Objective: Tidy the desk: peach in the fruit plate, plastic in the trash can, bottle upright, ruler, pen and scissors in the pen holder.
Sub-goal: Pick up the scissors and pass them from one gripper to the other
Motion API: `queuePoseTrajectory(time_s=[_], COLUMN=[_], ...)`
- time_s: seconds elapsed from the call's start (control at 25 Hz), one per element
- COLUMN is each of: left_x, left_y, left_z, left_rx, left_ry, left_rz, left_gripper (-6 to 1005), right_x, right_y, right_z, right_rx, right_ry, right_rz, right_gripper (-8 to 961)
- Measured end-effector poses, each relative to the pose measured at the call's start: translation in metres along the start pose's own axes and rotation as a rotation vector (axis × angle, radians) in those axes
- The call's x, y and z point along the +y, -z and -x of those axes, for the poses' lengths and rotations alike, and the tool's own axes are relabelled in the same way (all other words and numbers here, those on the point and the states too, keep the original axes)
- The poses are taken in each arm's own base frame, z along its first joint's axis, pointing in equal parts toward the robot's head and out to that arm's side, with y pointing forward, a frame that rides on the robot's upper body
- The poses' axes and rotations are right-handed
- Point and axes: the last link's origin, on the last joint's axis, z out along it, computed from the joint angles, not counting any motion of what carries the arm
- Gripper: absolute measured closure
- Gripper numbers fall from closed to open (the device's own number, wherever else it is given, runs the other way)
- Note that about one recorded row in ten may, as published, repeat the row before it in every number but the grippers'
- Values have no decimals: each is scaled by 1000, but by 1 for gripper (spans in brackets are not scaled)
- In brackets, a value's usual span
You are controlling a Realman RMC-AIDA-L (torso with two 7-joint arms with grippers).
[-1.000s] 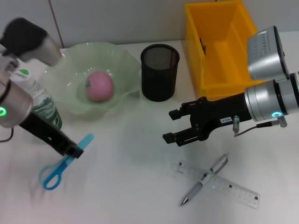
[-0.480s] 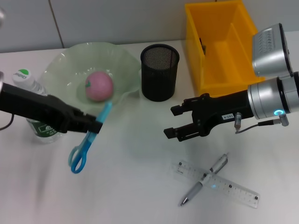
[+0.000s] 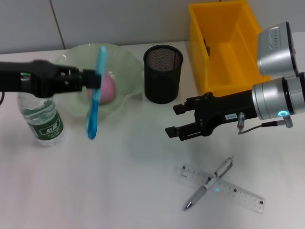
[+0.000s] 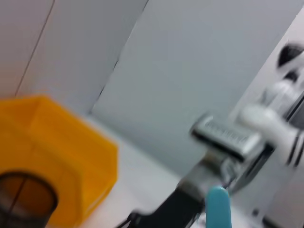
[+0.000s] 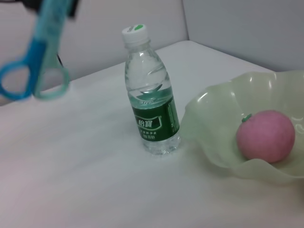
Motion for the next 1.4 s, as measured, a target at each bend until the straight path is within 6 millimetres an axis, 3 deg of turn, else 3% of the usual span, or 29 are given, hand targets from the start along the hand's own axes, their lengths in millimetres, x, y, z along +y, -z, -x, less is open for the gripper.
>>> queuePoseTrajectory(time_s=[0.56, 0.92, 1.4], left_x=[8, -6, -20], left_y=[25, 33, 27], left_z=[20, 44, 60], left_rx=[502, 856, 1117], left_ry=[-44, 75, 230], left_rz=[179, 120, 90], left_gripper=[785, 786, 786], right_x=[0, -1, 14], right_y=[-2, -4, -15], right_z=[5, 20, 30], right_rx=[-73, -367, -724], right_ry=[57, 183, 409], right_rz=[-28, -114, -296], right_gripper=[178, 178, 178])
